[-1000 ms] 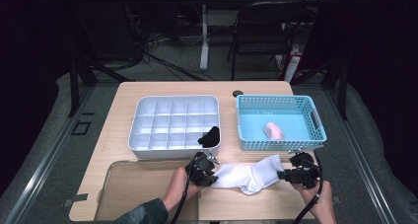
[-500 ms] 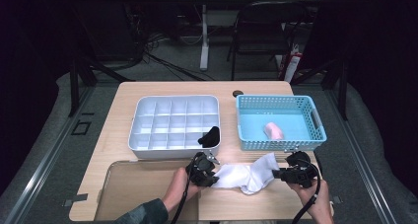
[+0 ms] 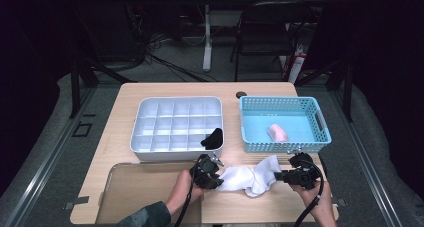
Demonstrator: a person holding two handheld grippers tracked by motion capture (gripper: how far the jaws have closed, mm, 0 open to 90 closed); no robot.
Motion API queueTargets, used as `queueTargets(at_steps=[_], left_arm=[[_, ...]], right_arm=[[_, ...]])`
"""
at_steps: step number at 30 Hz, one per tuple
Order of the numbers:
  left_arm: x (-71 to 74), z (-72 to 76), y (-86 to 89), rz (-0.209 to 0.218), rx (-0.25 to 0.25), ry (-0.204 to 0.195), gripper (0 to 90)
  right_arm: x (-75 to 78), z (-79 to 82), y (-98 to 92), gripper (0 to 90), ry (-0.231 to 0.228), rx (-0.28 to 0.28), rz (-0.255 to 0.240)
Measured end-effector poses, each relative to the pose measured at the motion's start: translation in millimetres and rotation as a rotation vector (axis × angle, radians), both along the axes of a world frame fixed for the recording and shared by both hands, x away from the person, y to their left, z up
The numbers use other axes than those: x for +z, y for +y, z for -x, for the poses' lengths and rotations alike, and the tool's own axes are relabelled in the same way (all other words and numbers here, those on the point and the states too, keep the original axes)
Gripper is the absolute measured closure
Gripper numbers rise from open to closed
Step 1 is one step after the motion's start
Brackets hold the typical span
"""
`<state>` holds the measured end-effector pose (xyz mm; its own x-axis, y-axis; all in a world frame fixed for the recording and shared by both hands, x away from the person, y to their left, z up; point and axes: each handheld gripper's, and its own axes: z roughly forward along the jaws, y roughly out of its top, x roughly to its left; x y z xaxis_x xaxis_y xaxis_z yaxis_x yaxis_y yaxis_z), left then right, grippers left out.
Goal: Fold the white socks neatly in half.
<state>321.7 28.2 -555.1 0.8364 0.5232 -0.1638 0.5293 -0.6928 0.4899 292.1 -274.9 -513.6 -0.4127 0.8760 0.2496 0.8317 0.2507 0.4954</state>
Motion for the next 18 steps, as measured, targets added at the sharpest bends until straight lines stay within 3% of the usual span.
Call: queueTargets(at_steps=[11, 14, 18], left_arm=[[0.4, 2.6, -6.2, 0.010, 0.002, 0.002, 76.0], [4.4, 4.8, -5.6, -0.004, -0.020, 0.004, 60.6], [13.4, 11.6, -2.5, -0.012, -0.038, -0.020, 55.1]], right_arm=[[17.1, 2.9, 1.5, 78.8, -0.036, 0.014, -0.021], [17.7, 2.7, -3.9, 78.8, -0.029, 0.018, -0.024], [14.0, 1.5, -11.6, 78.8, -0.017, 0.003, -0.028]])
